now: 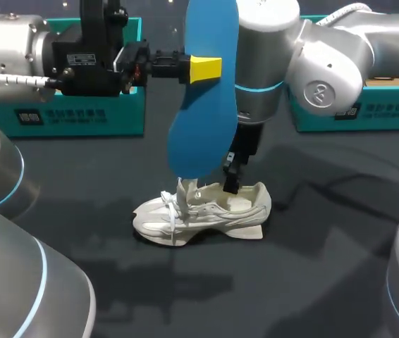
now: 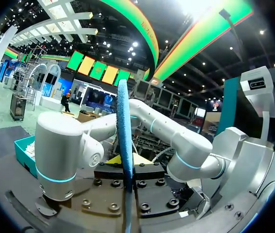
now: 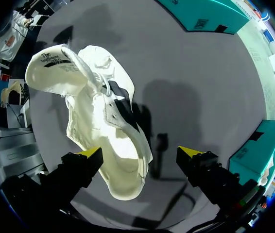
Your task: Take the shoe out of the shoebox, open the shoe tongue, remove and reinsert the insole, then place the shoe into the shoebox
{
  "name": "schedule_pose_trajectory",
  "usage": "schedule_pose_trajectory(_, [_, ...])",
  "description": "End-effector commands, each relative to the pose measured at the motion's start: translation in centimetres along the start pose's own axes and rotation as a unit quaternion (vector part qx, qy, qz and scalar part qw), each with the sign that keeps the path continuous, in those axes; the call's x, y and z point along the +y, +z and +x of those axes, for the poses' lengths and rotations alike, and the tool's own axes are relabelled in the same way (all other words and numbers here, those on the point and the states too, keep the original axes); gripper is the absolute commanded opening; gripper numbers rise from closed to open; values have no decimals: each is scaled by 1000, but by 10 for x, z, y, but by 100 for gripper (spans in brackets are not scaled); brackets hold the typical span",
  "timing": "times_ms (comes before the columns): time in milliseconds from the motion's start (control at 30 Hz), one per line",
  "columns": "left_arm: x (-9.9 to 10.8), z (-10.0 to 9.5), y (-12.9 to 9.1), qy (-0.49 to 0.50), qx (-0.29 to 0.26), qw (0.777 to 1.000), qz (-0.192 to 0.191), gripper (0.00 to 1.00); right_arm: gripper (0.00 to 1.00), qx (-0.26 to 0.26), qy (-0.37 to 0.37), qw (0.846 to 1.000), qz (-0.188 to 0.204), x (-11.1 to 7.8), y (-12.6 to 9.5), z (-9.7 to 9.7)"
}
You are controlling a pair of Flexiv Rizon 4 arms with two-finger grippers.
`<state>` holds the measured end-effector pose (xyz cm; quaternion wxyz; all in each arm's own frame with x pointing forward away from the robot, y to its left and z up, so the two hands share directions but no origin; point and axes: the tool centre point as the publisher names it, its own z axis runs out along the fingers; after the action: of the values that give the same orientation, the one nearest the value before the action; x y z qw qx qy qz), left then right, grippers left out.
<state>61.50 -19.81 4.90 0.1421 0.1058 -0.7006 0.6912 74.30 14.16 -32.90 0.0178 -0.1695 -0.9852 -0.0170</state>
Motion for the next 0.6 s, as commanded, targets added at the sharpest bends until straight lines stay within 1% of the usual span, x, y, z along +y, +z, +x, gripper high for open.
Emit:
schedule_pose_trajectory(33, [0,0,1,0,0,1000,0,0,100,8,-2,1000,23,17,10,-6])
schedule_pose_trajectory(133, [0,0,1,0,0,1000,0,0,100,10,-8,999,31,23,14,-8])
schedule_pose_trajectory(267, [0,0,1,0,0,1000,0,0,100,17,-15,999,35,26,28,-9])
schedule_pose_trajectory(433, [0,0,1,0,0,1000,0,0,100,24,-20,999,27,25,43,-5])
schedule_pose_trajectory(600, [0,0,1,0,0,1000,0,0,100,27,-19,999,24,22,53,-2])
